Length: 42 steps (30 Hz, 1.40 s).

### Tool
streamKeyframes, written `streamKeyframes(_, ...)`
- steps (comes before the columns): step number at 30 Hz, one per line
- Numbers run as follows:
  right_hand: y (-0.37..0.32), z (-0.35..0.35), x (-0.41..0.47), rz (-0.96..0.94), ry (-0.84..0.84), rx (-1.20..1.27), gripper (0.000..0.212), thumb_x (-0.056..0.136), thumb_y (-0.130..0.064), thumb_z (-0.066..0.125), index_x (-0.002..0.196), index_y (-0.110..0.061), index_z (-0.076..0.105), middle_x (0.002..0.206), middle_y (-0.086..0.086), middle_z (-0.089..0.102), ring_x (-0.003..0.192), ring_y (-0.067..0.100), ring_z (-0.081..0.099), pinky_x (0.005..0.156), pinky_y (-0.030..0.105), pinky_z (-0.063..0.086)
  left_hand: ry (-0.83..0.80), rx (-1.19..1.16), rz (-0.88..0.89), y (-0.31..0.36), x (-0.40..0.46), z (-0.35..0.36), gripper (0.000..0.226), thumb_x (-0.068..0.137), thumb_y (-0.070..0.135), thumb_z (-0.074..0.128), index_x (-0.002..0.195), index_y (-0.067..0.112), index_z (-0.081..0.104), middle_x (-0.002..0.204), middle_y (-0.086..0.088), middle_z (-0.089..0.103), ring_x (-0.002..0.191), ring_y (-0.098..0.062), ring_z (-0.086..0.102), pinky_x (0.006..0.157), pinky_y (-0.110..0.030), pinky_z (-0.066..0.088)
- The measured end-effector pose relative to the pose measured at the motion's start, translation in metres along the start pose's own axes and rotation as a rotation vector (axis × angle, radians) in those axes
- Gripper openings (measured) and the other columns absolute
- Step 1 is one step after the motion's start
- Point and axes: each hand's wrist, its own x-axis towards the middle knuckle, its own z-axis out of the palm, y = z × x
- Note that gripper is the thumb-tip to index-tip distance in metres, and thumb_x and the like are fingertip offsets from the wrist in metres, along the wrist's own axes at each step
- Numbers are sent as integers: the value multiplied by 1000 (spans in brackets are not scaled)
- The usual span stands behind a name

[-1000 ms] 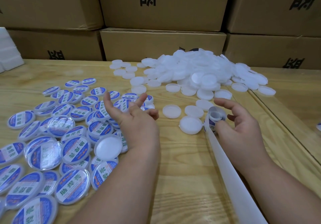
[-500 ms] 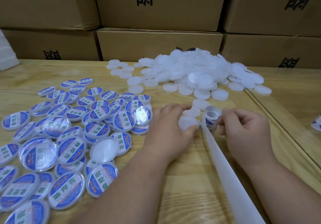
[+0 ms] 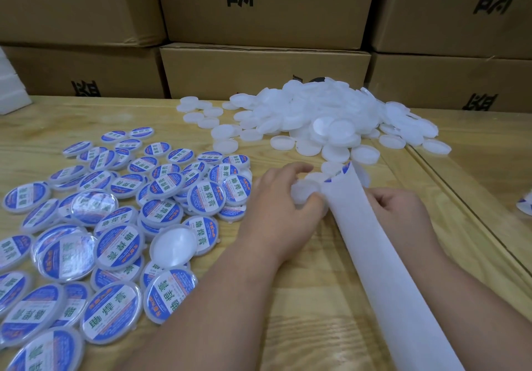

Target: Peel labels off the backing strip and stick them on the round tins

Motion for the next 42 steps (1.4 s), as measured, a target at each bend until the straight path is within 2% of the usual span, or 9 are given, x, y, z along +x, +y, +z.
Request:
streamKeyframes(4, 5, 2, 4, -20, 13, -44, 45, 88, -38, 58, 53, -12, 49, 45, -15, 44, 41, 12, 37, 45, 24, 31, -14, -71, -29, -2, 1, 0, 47, 82, 49, 42, 126, 51, 60, 113, 14, 50, 121, -10, 44, 110, -38, 38)
streamKeyframes(7, 3, 5, 3, 50, -25, 150, 43, 98, -38, 51, 69, -20, 77, 66, 2, 74, 51, 16, 63, 47, 27, 47, -44, -68, -37, -2, 1, 1, 48, 82, 53, 41, 123, 51, 64, 111, 22, 45, 118, -4, 44, 108, -36, 41)
streamKeyframes(10, 1, 2, 3, 60, -78, 306, 53, 89, -57, 49, 75, -15, 79, 67, 9, 73, 51, 16, 63, 44, 21, 45, -66, -48, -40, -2, 0, 3, 50, 75, 64, 41, 117, 51, 65, 111, 25, 42, 118, -5, 45, 105, -37, 43)
streamKeyframes(14, 2, 1, 3, -60, -153, 139, 52, 80, -67, 71, 74, -15, 75, 61, 10, 63, 57, 11, 53, 53, 22, 43, -41, -56, 23, -4, 0, 5, 60, 74, 79, 39, 119, 45, 59, 111, 19, 49, 100, 5, 52, 91, -27, 47)
streamKeyframes(18, 4, 3, 4, -45, -255, 116, 8, 87, -33, 77, 88, -24, 78, 80, 8, 74, 70, 22, 64, 68, 38, 53, 31, -186, -3, -1, 0, 3, 46, 88, 64, 36, 120, 37, 55, 105, 19, 60, 86, 7, 56, 79, -24, 46)
streamKeyframes(22, 8, 2, 5, -55, -297, 86, 23, 91, -8, 66, 87, -28, 77, 61, -7, 56, 57, 6, 49, 53, 14, 40, 75, -241, -31, 1, 0, -1, 28, 92, 50, 36, 105, 35, 56, 83, 34, 60, 76, 7, 54, 66, -22, 40)
streamKeyframes(25, 10, 1, 6, -39, -322, 88, 30, 91, -3, 59, 94, -28, 77, 64, -3, 55, 61, 10, 48, 56, 20, 41, 49, -205, -29, 0, 0, -1, 6, 97, 40, 57, 99, 36, 54, 85, 30, 60, 76, 5, 54, 69, -24, 42)
streamKeyframes(30, 11, 1, 7, -38, -303, 139, 38, 92, 2, 55, 92, -29, 77, 66, 2, 51, 64, 18, 44, 64, 32, 38, -42, -209, -9, 1, -2, -1, 20, 87, 33, 66, 97, 42, 52, 101, 22, 67, 93, -3, 61, 81, -30, 52)
streamKeyframes(42, 10, 4, 6, -50, -312, 263, 11, 91, -9, 72, 99, -16, 75, 68, 0, 60, 64, 11, 52, 60, 20, 45, -56, -215, 61, 0, -2, -1, 28, 89, 25, 70, 98, 43, 51, 91, 20, 71, 87, -6, 65, 81, -34, 55)
